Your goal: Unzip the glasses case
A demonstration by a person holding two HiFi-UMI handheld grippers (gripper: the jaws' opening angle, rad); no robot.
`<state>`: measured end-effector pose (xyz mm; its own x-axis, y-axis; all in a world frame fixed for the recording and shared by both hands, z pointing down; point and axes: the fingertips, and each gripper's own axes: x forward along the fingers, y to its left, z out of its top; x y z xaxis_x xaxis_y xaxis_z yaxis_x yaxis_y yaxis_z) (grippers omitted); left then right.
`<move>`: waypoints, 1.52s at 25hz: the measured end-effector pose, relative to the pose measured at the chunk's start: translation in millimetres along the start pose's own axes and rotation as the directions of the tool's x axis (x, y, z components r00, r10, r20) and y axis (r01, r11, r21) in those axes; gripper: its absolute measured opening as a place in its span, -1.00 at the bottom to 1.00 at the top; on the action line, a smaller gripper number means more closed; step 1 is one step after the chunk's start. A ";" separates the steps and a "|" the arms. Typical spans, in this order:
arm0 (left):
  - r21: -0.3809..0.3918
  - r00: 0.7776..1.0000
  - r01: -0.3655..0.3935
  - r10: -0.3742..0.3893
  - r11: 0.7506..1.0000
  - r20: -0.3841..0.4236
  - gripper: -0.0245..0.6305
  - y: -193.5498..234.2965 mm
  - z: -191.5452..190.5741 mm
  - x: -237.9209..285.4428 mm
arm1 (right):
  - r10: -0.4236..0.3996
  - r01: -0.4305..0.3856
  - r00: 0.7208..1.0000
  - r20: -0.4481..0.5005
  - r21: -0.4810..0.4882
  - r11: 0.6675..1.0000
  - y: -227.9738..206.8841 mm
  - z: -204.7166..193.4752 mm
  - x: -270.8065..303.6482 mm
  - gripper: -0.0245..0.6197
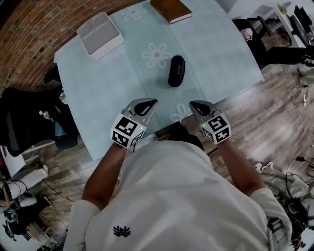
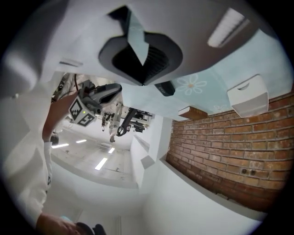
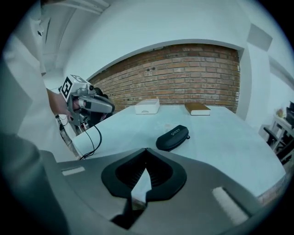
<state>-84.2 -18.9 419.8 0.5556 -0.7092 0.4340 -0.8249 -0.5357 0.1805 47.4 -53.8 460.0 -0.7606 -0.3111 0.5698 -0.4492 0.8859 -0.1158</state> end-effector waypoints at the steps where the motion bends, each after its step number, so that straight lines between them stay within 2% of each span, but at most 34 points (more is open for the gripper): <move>1: -0.001 1.000 0.013 -0.013 1.000 0.012 -0.76 -7.7 -1.6 -11.1 | -0.005 0.005 1.000 0.001 0.004 1.000 12.7 -4.2 -5.9 -0.92; 5: -0.064 0.996 0.055 -0.050 0.996 0.070 -0.76 -29.3 -7.3 -56.0 | -0.037 0.036 0.999 0.015 0.027 0.999 54.4 -16.6 -27.6 -0.92; 11: -0.052 0.995 0.079 -0.075 0.996 0.067 -0.76 -44.0 -24.8 -105.7 | -0.069 0.067 0.997 0.031 0.048 0.997 105.5 -21.1 -49.8 -0.92; 16: -0.085 0.995 0.071 -0.064 0.994 0.076 -0.76 -45.2 -37.6 -127.5 | -0.093 0.091 0.994 0.054 0.035 0.995 130.4 -17.2 -60.8 -0.92; 23: -0.090 0.994 0.077 -0.069 0.993 0.090 -0.76 -55.3 -45.2 -146.2 | -0.111 0.111 0.991 0.077 0.015 0.994 145.7 -12.4 -69.1 -0.92; 30: -0.113 0.994 0.042 -0.030 0.993 0.103 -0.75 -49.9 -45.8 -159.2 | -0.096 0.098 0.991 0.088 -0.013 0.995 152.4 -1.6 -67.9 -0.92; 38: -0.111 0.994 0.053 -0.043 0.992 0.097 -0.75 -54.9 -51.3 -158.3 | -0.090 0.091 0.991 0.101 -0.009 0.996 162.2 -2.1 -66.2 -0.92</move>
<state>-132.2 146.3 386.5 0.5978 -0.7267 0.3384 -0.8005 -0.5187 0.3002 25.9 111.2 405.1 -0.7607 -0.4223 0.4930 -0.5123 0.8570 -0.0563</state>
